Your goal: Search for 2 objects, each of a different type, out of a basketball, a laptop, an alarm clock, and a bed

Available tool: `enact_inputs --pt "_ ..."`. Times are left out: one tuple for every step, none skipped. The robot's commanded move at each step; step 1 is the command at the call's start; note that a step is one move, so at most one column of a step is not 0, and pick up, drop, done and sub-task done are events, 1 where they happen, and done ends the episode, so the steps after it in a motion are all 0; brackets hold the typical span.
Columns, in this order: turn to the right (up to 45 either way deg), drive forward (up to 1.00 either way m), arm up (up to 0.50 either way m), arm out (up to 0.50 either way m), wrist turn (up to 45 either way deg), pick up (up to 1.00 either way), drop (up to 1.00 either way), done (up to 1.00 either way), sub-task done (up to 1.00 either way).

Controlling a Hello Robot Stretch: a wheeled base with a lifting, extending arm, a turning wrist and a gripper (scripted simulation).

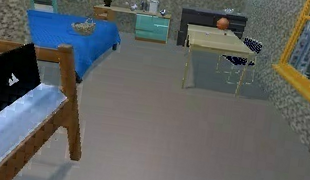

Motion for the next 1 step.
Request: enact_inputs --pt "0.0 0.3 0.0 0.0 0.0 0.0 0.0 0.0 0.0"
